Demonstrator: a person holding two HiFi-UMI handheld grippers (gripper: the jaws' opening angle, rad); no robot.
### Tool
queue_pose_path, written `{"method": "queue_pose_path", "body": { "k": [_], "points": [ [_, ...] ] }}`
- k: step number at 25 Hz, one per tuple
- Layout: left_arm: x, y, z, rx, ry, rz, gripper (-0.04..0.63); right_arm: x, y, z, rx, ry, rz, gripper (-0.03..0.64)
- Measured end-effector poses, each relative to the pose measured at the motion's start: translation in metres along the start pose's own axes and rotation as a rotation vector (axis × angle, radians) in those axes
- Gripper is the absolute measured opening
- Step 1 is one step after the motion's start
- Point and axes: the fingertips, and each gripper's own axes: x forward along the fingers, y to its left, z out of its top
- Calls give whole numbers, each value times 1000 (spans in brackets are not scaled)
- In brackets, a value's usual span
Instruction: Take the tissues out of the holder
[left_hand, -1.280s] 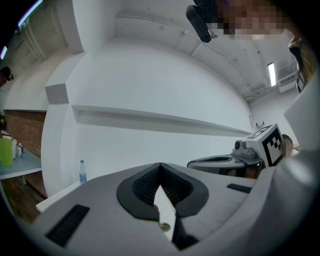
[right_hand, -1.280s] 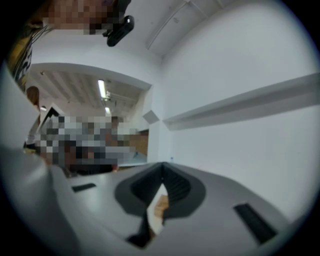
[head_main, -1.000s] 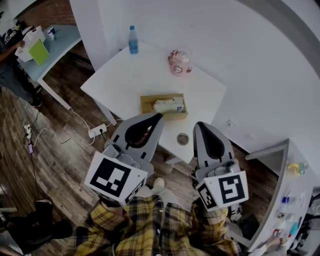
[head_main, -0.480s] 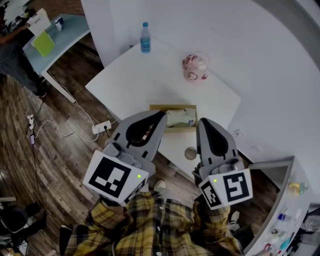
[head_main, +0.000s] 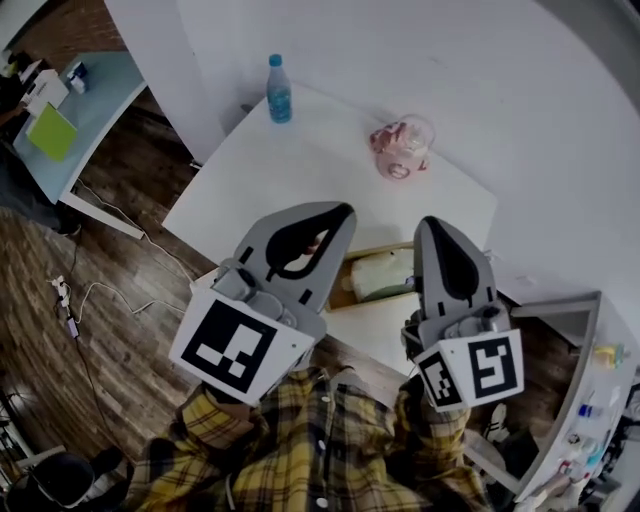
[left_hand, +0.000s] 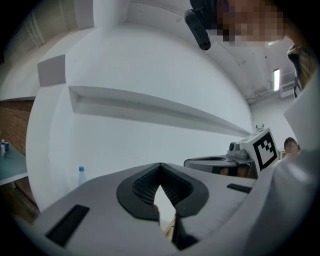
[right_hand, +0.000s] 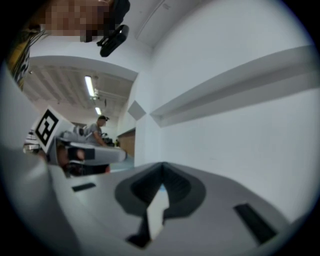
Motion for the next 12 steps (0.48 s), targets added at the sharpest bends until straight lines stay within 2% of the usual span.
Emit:
{"method": "queue_pose_path", "body": {
  "k": [5, 12],
  "points": [
    [23, 16, -5, -15, 25, -98, 20, 10, -22, -8, 8, 32, -123, 9],
    [57, 12, -10, -49, 40, -165, 20, 11, -50, -13, 8, 64, -184, 9]
  ]
}}
